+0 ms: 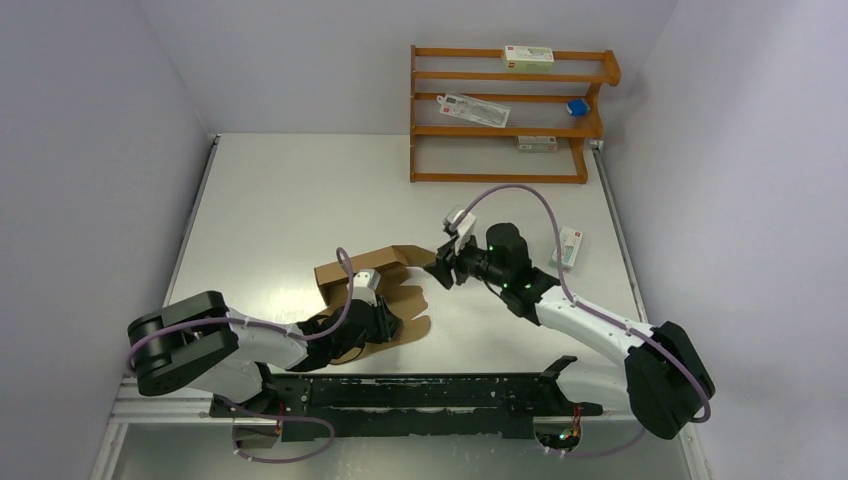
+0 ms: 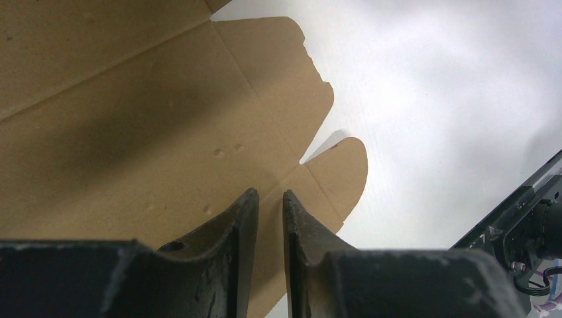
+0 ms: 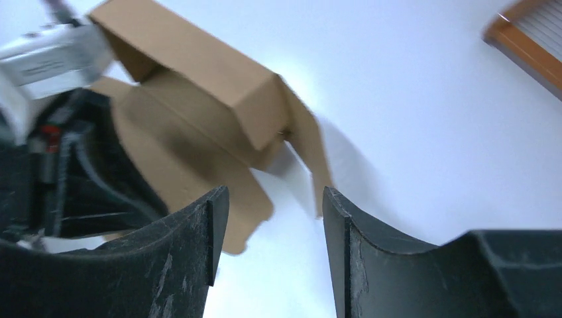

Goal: Fold the paper box

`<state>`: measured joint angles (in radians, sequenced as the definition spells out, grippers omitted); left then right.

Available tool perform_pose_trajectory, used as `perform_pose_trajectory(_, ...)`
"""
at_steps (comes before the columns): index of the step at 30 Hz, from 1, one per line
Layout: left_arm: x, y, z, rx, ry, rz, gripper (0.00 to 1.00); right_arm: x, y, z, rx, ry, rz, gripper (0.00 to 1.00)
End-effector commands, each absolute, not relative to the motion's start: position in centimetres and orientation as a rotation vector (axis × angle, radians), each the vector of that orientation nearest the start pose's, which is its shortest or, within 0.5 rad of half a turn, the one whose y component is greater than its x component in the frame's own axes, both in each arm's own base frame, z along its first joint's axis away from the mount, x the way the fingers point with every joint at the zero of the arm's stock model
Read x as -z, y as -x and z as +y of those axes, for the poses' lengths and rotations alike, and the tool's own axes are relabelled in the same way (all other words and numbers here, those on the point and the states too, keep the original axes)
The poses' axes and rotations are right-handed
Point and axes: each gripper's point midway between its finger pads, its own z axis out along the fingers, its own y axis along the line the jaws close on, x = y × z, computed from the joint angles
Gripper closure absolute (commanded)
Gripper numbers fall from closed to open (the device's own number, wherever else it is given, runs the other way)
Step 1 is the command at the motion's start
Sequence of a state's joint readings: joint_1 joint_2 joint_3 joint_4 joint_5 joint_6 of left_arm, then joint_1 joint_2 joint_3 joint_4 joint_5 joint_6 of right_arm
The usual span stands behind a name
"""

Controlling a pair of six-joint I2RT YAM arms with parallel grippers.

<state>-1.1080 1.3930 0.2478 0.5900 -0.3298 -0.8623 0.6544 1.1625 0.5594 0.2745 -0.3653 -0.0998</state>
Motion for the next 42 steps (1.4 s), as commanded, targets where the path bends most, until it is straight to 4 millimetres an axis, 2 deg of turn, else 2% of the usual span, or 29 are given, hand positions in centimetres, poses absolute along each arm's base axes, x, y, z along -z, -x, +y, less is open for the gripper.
perform_pose_trajectory(1,-0.1,-16.4,-26.4,0.718,-0.104,2.261,0.73,-15.5,-29.5,24.2,-0.586,0.774,1.773,0.42)
perform_pose_trajectory(4,-0.1,-16.4,-26.5,0.722,-0.110,2.263,0.73,-15.1,-31.9,23.6,-0.520,0.754,1.790,0.42)
perform_pose_trajectory(9,0.1,-16.2,-26.9,0.733,-0.128,2.271,0.73,-13.1,-35.8,22.6,-0.460,0.736,1.822,0.41)
perform_pose_trajectory(13,0.0,-16.2,-27.0,0.729,-0.140,2.272,0.73,-11.6,-37.1,24.2,-0.520,0.842,1.800,0.41)
perform_pose_trajectory(17,-0.2,-16.5,-27.1,0.709,-0.149,2.268,0.73,-9.1,-35.3,26.8,-0.694,1.003,1.803,0.42)
perform_pose_trajectory(19,-0.4,-16.7,-27.2,0.702,-0.157,2.266,0.73,-8.7,-33.9,27.5,-0.770,1.043,1.780,0.42)
perform_pose_trajectory(24,-0.3,-16.7,-27.4,0.688,-0.179,2.272,0.73,-7.4,-30.3,28.3,-0.891,1.144,1.766,0.43)
perform_pose_trajectory(28,-0.1,-16.7,-27.5,0.673,-0.201,2.280,0.73,-7.5,-28.2,28.6,-0.962,1.170,1.723,0.43)
perform_pose_trajectory(34,0.0,-16.6,-28.3,0.684,-0.258,2.286,0.74,-7.4,-27.1,29.8,-0.991,1.218,1.691,0.43)
perform_pose_trajectory(42,0.2,-16.0,-29.1,0.728,-0.312,2.291,0.75,-7.0,-27.5,31.7,-0.939,1.220,1.671,0.41)
